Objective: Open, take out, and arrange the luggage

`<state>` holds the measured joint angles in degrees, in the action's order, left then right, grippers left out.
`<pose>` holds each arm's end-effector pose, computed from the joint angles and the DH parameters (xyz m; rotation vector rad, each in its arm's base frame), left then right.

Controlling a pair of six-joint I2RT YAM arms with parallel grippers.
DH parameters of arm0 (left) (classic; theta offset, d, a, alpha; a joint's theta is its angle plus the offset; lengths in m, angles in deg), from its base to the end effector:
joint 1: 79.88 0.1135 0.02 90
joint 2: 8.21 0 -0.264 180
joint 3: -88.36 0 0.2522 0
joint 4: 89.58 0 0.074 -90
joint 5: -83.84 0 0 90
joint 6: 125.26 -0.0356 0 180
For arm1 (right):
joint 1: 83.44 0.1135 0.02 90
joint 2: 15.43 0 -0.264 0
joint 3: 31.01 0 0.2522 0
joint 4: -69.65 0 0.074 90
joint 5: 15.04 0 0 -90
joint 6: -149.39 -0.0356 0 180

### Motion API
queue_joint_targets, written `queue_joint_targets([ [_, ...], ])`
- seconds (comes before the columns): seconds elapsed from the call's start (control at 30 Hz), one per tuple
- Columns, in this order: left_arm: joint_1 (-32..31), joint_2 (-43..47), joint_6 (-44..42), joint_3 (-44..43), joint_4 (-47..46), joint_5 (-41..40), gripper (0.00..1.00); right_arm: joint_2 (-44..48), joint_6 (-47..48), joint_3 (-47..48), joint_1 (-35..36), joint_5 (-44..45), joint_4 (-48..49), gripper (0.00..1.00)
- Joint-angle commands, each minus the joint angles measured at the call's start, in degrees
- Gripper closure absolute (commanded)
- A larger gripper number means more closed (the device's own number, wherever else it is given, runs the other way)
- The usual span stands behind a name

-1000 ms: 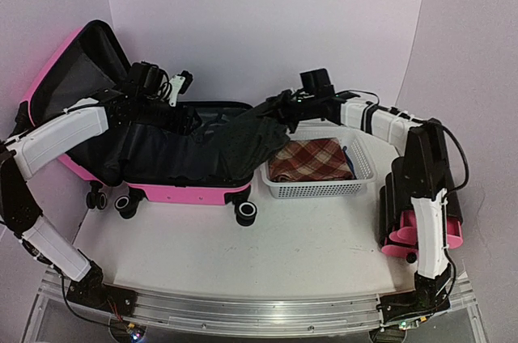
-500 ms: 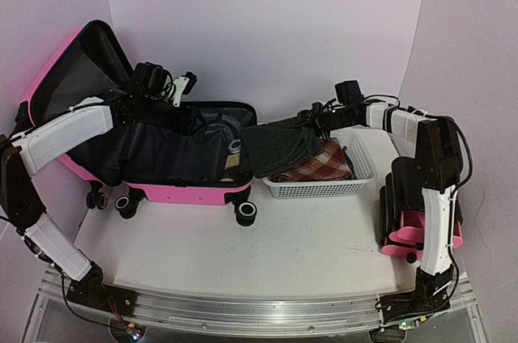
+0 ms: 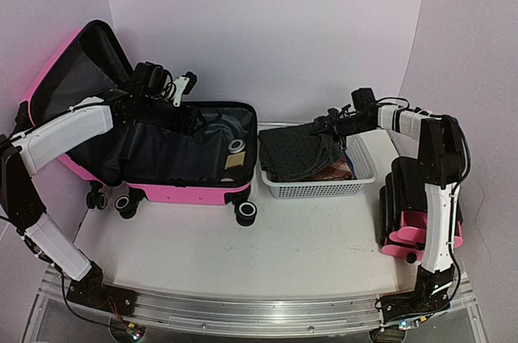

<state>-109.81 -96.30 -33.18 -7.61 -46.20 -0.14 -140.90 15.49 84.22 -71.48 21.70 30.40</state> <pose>0.3015 -0.1779 0.3484 0.5922 2.1388 -0.4272 0.4669 0.1281 0.2112 0.2444 2.5446 1.5481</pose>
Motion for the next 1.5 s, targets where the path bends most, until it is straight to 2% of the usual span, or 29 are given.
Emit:
queue_joint_targets([
  [0.0,0.2,0.8,1.2,-3.6,-1.9,1.0,0.3,-1.6,6.3,0.4,-1.0,-2.9,-1.0,1.0],
  [0.47,0.2,1.7,1.8,-3.2,-1.7,1.5,0.3,-1.5,12.8,-0.5,-2.0,0.4,-2.7,1.0],
  [0.57,0.2,1.8,1.7,-3.1,-1.7,1.5,0.3,-0.9,14.8,0.9,-2.6,2.1,-6.1,0.71],
  [0.63,0.2,2.0,1.6,-3.0,-1.6,1.5,0.3,-0.3,20.4,3.7,-2.9,5.6,-13.5,0.55],
  [0.7,0.2,2.3,1.5,-2.7,-1.6,1.3,0.3,1.0,26.1,6.7,-3.0,13.5,-23.1,0.41],
  [0.77,0.2,2.5,1.4,-2.5,-1.5,1.1,0.3,2.8,30.9,9.7,-3.0,21.6,-31.7,0.31],
  [0.87,0.2,2.0,1.4,-2.7,-1.6,1.4,0.3,7.0,33.9,9.6,-2.9,30.7,-37.3,0.25],
  [1.0,0.2,0.5,1.5,-3.7,-1.6,2.4,0.3,11.8,36.5,9.2,-0.7,40.5,-42.8,0.23],
  [1.07,0.2,-0.2,1.7,-4.2,-1.6,2.8,0.3,13.1,36.7,8.5,1.4,41.2,-43.9,0.24],
  [1.17,0.2,-1.3,2.1,-4.9,-1.6,3.8,0.3,13.3,35.4,6.8,4.2,30.0,-41.2,0.29],
  [1.27,0.2,-2.1,3.0,-5.3,-1.6,5.2,0.3,12.8,28.6,1.8,5.1,16.6,-28.9,0.39],
  [1.37,0.1,-1.9,4.0,-5.3,-1.6,6.5,0.3,10.1,25.8,1.1,5.2,16.2,-24.8,0.45],
  [1.47,0.1,-0.7,4.8,-4.3,-1.6,7.4,0.3,5.8,26.3,2.0,5.1,22.7,-25.1,0.5],
])
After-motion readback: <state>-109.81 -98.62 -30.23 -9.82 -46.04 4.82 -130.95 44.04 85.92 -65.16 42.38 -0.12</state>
